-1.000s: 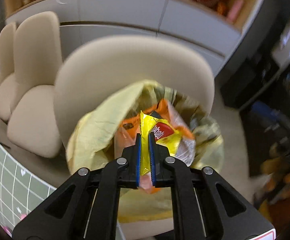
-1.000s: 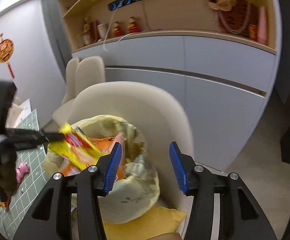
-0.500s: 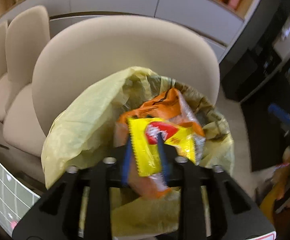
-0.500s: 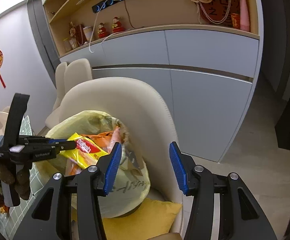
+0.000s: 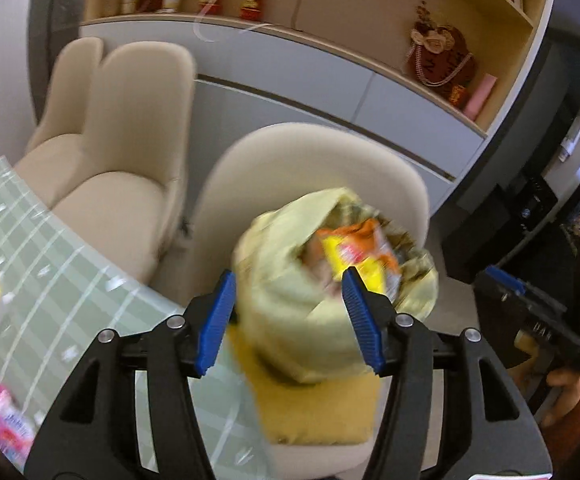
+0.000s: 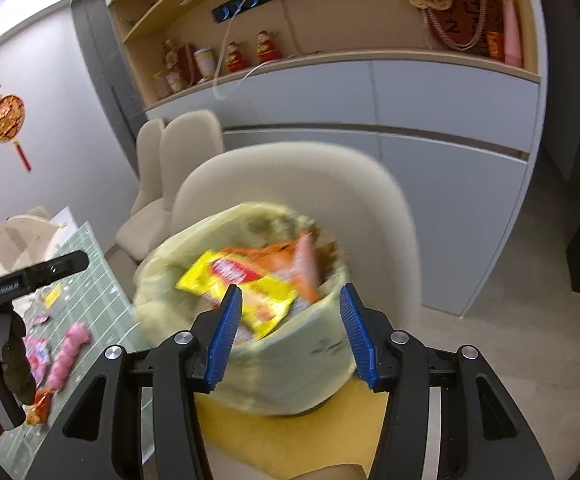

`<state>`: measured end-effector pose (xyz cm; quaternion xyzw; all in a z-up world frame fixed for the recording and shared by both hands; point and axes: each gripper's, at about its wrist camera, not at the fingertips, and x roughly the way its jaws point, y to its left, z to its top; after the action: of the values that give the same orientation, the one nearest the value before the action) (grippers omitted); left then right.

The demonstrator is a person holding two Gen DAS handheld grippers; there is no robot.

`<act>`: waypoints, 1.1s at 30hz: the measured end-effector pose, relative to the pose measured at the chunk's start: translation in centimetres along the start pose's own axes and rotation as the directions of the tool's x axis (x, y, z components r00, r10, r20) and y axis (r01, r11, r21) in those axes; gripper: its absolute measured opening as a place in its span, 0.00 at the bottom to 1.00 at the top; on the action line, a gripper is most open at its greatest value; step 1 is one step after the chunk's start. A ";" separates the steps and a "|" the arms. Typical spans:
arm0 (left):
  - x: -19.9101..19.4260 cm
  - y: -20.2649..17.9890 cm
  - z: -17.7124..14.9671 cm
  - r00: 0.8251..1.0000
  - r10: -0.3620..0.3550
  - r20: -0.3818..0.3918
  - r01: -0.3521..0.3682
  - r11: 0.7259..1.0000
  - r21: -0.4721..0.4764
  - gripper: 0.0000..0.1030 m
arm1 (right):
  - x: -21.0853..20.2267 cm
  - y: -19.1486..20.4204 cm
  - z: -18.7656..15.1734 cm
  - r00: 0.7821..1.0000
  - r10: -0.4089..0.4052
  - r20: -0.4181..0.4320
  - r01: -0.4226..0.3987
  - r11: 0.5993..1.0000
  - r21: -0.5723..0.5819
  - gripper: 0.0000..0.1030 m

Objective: Collect trash
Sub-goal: 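Move both grippers back over the table toward the remaining wrappers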

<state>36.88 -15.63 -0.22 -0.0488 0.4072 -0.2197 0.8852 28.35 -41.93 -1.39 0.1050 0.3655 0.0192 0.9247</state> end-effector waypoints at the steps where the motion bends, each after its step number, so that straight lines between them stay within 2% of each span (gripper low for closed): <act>1: -1.2 1.2 -1.0 1.000 0.026 -0.002 -0.026 1.000 -0.013 0.51 | -0.1 1.1 -0.4 1.000 0.002 -0.013 -0.002 1.000 -0.024 0.47; 5: -5.6 6.0 -4.3 0.995 0.097 -0.002 -0.097 0.993 -0.073 0.51 | -1.4 6.1 -1.9 0.999 0.038 0.003 -0.038 0.993 -0.113 0.47; 9: -10.4 11.4 -7.6 0.987 0.160 0.015 -0.157 0.980 -0.119 0.51 | -2.4 10.6 -3.1 0.998 0.057 0.028 -0.052 0.987 -0.150 0.47; 13: -14.6 18.2 -11.0 0.975 0.222 0.010 -0.217 0.962 -0.164 0.51 | -2.8 15.3 -4.7 0.996 0.091 0.001 -0.090 0.983 -0.161 0.47; 19: -19.1 28.6 -15.4 0.950 0.313 -0.015 -0.308 0.927 -0.214 0.51 | -2.9 22.6 -8.7 0.995 0.088 -0.044 -0.096 0.973 -0.209 0.47; 23: -20.7 33.5 -16.7 0.949 0.314 -0.023 -0.310 0.919 -0.243 0.51 | -2.4 27.9 -12.0 0.990 0.102 -0.101 -0.123 0.966 -0.229 0.47; 27: -20.8 36.8 -16.8 0.959 0.279 -0.054 -0.284 0.931 -0.228 0.51 | -2.1 32.4 -14.9 0.982 0.121 -0.145 -0.155 0.954 -0.258 0.47; 30: -19.3 38.7 -16.7 0.977 0.157 -0.146 -0.187 0.956 -0.225 0.51 | -1.7 34.8 -15.9 0.972 0.155 -0.176 -0.199 0.942 -0.271 0.47; 33: -18.7 38.6 -17.4 0.975 0.113 -0.189 -0.147 0.974 -0.173 0.51 | -0.4 36.7 -16.5 0.960 0.175 -0.219 -0.234 0.930 -0.283 0.47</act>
<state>26.70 28.66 -8.91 -0.0845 0.5055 -0.1256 0.8494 18.36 -3.12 -5.21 -0.0043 0.4318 0.1822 0.8834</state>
